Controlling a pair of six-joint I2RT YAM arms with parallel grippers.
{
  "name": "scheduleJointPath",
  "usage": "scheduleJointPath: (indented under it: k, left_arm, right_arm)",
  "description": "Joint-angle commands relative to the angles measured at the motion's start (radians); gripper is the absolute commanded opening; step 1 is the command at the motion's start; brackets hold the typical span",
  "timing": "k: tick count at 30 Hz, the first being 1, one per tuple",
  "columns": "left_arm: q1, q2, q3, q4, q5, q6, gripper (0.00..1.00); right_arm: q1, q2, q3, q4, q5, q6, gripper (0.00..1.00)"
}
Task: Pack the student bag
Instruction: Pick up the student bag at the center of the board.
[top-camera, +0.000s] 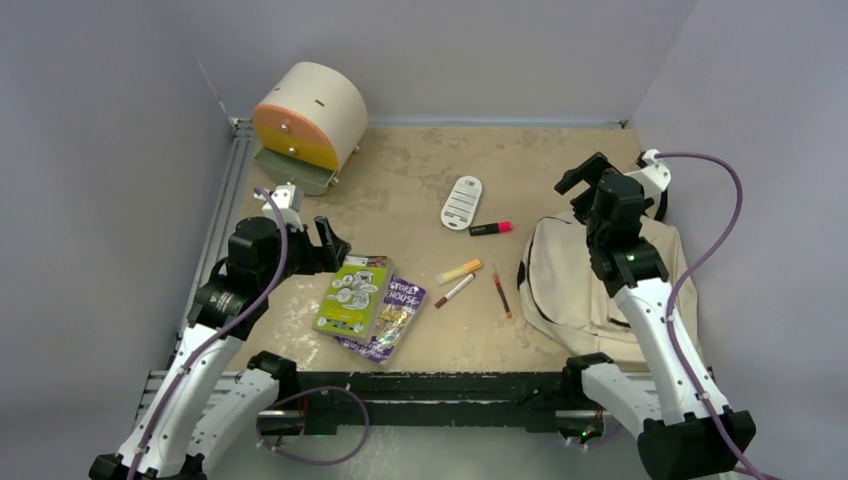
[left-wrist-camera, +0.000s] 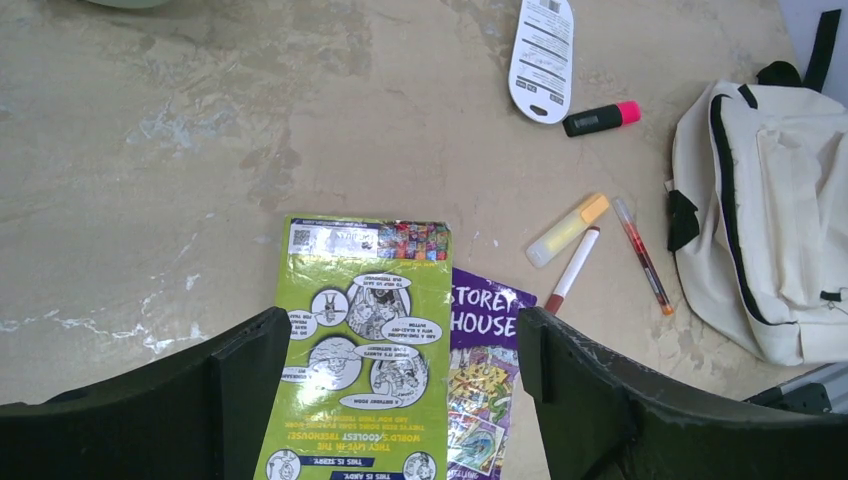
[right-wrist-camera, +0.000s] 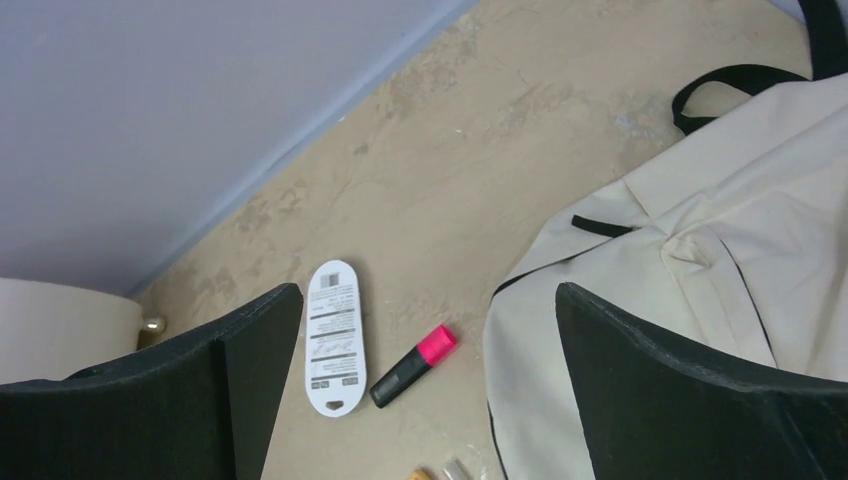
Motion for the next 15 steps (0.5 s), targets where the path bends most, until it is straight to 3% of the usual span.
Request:
scheduleJointPath:
  k: [1,9,11,15]
  left_arm:
    - [-0.004,-0.003,0.004,0.046,-0.009,0.005,0.84]
    - [-0.003,0.032,0.025,-0.042,-0.138,-0.057,0.84]
    - [-0.004,0.026,0.012,-0.046,-0.166,-0.074,0.90]
    - [-0.004,0.016,0.003,-0.041,-0.166,-0.072,0.92]
  right_arm:
    - [-0.006,0.000,0.043,-0.031,0.071,0.033,0.99]
    - [-0.006,0.042,0.059,-0.080,0.011,0.000,0.97]
    - [-0.006,0.051,0.056,-0.069,-0.025,-0.011,0.97]
    - [-0.006,0.084,0.086,-0.103,-0.037,-0.025,0.98]
